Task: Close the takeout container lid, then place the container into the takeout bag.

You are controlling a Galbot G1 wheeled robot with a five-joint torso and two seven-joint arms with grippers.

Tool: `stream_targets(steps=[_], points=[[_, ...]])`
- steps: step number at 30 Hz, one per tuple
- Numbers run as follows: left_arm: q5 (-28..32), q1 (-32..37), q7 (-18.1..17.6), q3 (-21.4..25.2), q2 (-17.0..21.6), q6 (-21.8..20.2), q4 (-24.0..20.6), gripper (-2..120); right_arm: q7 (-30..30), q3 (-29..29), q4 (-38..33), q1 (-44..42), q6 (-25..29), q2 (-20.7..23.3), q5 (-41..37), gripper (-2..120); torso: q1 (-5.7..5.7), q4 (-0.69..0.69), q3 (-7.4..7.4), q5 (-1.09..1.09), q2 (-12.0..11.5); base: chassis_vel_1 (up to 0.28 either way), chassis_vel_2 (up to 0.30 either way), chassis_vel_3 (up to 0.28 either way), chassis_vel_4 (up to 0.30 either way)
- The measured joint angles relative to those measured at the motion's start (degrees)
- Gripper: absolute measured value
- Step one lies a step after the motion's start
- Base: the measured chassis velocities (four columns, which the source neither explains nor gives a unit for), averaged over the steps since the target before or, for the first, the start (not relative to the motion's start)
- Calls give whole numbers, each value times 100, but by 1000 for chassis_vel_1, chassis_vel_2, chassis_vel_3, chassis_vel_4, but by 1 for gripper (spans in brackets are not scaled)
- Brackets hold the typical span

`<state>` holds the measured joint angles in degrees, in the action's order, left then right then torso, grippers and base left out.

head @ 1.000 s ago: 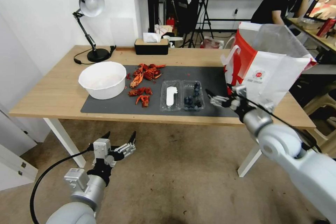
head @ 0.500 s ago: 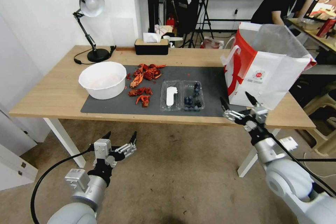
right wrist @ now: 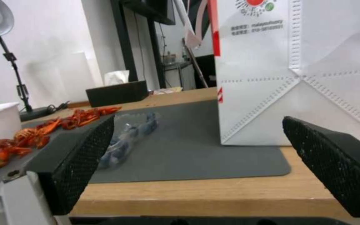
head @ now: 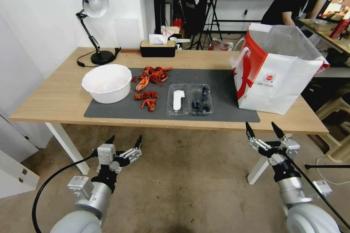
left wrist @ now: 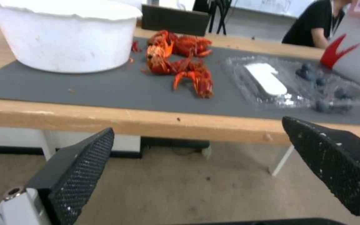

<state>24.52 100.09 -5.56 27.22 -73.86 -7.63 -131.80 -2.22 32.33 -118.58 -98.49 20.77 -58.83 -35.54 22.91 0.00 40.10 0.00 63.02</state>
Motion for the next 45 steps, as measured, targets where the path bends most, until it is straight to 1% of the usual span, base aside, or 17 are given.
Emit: stream_targets(steps=[3,7,10,13,15,16,17,19,23,25,27,29,30,33,38,40,45], points=[[143,-57,-266,-56,-36,573,109,100,13,-175,11,210,-77,60,-2,100,0,0,0,-1,0,0,0,0,0],[439,-204,-593,-123,-49,969,126,100,23,-353,72,492,-201,192,-25,100,2,1,0,1,0,0,0,0,0],[768,-339,-693,-233,4,999,127,100,28,-391,95,549,-253,235,-27,100,2,2,0,1,0,0,0,0,0],[1307,-565,-1013,-464,71,855,79,100,31,-392,107,548,-278,270,-32,100,2,-1,0,0,0,0,0,0,0],[2000,-834,-1409,-658,102,629,-23,100,34,-372,107,543,-285,296,-46,100,2,0,0,1,0,0,0,0,0],[2000,-834,-1409,-658,102,629,-23,100,34,-372,107,543,-285,296,-46,100,2,0,0,1,0,0,0,0,0],[2495,-1094,-1708,-789,102,472,-68,100,48,-355,107,540,-291,314,-51,100,2,-1,1,0,0,0,0,0,0],[3114,-1443,-2023,-934,86,378,-77,100,64,-349,98,538,-308,329,-49,100,2,-1,1,0,0,0,0,0,0],[3528,-1736,-2232,-1048,62,333,-32,100,69,-349,77,537,-330,330,-37,100,2,0,1,1,0,0,0,0,0],[3802,-1944,-2471,-1142,49,245,-6,100,70,-346,61,530,-348,329,-13,100,2,0,1,0,0,0,0,0,0],[4224,-2211,-2882,-1258,60,161,-22,100,70,-335,28,496,-372,314,42,100,2,0,1,-1,0,0,0,0,0],[4257,-2229,-2914,-1265,65,157,-26,100,70,-334,25,491,-373,311,49,100,2,0,1,-1,0,0,0,0,0],[4599,-2419,-3219,-1298,155,136,-70,100,62,-328,-16,431,-392,263,130,100,1,0,1,1,0,0,0,0,0],[5114,-2720,-3710,-1373,370,85,-134,100,38,-327,-64,362,-406,171,252,100,1,1,0,0,0,0,0,0,0],[5311,-2927,-3915,-1517,600,51,-156,100,27,-326,-77,346,-415,126,310,100,1,0,1,-1,0,0,0,0,0],[5428,-3098,-4001,-1682,826,31,-155,100,20,-332,-78,342,-420,80,363,100,1,0,0,0,0,0,0,0,0],[5440,-3356,-3996,-1975,826,40,101,100,14,-333,-47,370,-423,58,380,100,1,1,1,0,0,0,0,0,0]])
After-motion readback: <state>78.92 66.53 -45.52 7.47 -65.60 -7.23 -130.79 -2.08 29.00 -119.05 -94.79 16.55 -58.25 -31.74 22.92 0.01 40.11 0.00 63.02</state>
